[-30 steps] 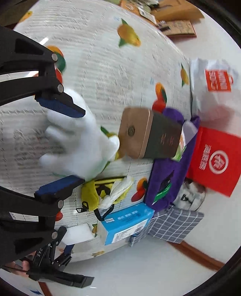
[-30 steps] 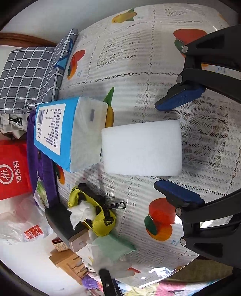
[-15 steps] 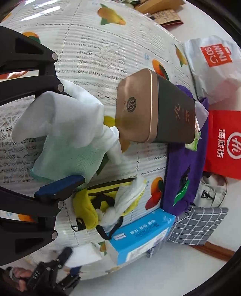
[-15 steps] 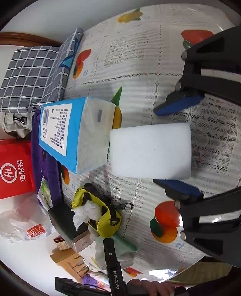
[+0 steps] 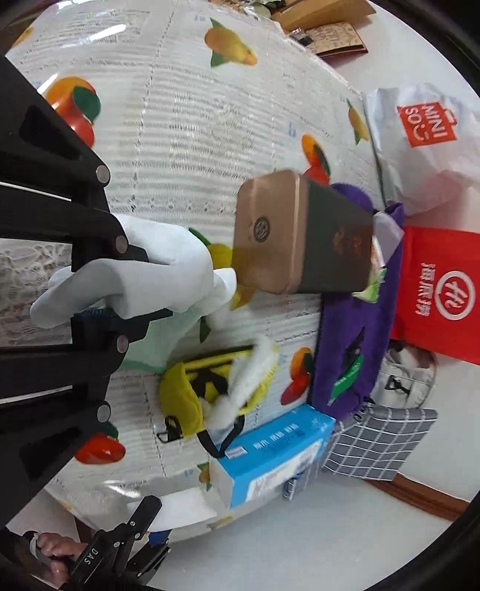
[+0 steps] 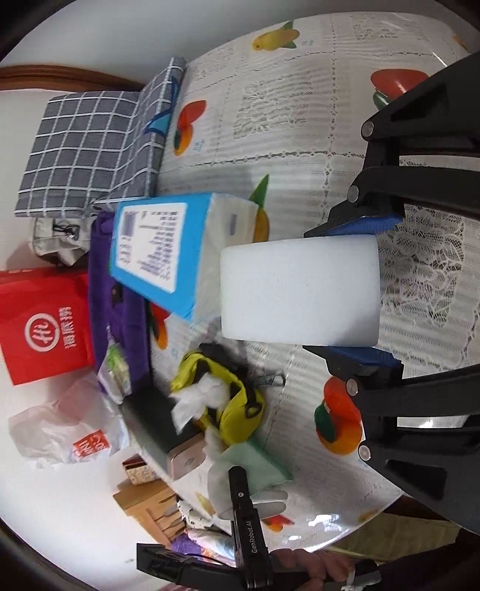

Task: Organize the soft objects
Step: 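Carry the glove with the left tool toward the towel while the right carries the sponge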

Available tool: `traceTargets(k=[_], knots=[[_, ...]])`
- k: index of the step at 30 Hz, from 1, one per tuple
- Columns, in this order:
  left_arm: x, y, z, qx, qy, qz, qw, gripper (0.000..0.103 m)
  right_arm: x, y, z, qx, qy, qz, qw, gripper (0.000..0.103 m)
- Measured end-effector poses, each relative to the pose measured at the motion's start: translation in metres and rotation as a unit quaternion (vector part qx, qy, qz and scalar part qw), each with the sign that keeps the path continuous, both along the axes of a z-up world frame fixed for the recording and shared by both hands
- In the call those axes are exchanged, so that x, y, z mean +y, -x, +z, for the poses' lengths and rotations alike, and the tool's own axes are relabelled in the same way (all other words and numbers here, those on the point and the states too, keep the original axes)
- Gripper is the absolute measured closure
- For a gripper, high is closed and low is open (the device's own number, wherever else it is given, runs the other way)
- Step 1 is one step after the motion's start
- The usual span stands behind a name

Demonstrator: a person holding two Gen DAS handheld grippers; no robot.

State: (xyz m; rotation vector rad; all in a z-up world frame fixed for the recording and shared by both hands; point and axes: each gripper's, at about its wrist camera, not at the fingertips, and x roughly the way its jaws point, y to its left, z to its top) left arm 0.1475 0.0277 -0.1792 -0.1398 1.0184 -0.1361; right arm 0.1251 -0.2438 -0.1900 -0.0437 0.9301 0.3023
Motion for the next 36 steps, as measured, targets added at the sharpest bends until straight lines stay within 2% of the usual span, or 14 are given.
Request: traceTargets(k=[12,16,27,36], knots=[[0.009,0.015,0.057,-0.049,0.026,0.003,0.9984,0.091,0.012,0.004,0.040,-0.047,0.011,0.010,0.999,0.054],[0.006,0.013,0.074,-0.065,0.023,-0.001,0.9976,0.092,0.012,-0.001,0.054,-0.051,-0.005,0.007,0.999,0.054],[0.003,-0.007,0.105,-0.087,0.025,0.001,0.9959,0.092,0.007,-0.031,0.089,-0.057,-0.030,-0.015,0.998,0.054],[0.006,-0.041,0.121,-0.095,0.017,0.008,0.9953,0.092,0.013,-0.062,0.116,-0.079,-0.030,-0.014,0.996,0.053]])
